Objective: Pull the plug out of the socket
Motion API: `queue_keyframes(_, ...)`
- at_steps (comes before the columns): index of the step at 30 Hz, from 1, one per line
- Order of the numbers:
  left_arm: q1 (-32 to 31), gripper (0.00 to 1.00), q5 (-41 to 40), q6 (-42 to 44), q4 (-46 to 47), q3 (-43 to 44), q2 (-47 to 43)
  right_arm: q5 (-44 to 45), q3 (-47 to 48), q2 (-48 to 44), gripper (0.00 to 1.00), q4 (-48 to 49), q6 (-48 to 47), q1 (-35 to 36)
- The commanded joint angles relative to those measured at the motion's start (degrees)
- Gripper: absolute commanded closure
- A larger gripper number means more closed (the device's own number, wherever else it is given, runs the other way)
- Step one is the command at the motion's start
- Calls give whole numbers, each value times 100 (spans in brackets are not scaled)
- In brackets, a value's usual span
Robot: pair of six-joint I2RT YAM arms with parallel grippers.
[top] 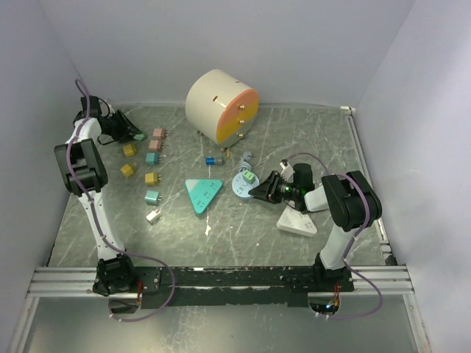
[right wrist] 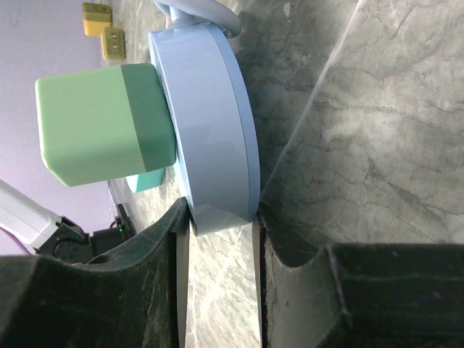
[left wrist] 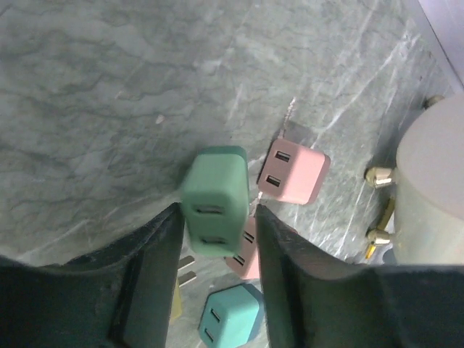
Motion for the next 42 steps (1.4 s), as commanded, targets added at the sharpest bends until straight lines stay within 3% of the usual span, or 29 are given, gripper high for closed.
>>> queue_keyframes(1, 39, 32, -510, 253, -102, -146, -568, 851, -159, 280, 100, -890, -640, -17)
queue_keyframes(3, 48, 17, -589, 266, -60, -231, -809, 857, -175, 232, 100, -898, -645, -21)
queue_keyframes(5, 55, 13, -681, 254, 50, -402, -1104, 857, -190, 183, 100, -903, -653, -13)
queue_keyframes(10, -138, 13, -776, 65, 521, -1202, -2061, 871, -212, 127, 100, -920, -670, -8)
queue_keyframes(15, -806, 17, -511, -15, 483, -1576, -2805, 888, -208, 119, 100, -956, -693, -9)
queue_keyframes(20, -1332, 16, -46, -404, 1508, -3402, -3952, 908, -190, 107, 100, -984, -720, -8)
queue_keyframes(28, -3499, 9, -732, 72, 2481, -5181, -5051, 805, -158, 196, 100, -949, -733, -10)
queue_keyframes(35, -5340, 7, -2482, 986, 1968, -4477, -4418, 782, -159, 177, 100, -948, -744, -8)
queue_keyframes(42, -6324, 10, -3513, 1601, 973, -2766, -3037, 750, -168, 156, 100, -924, -733, -9)
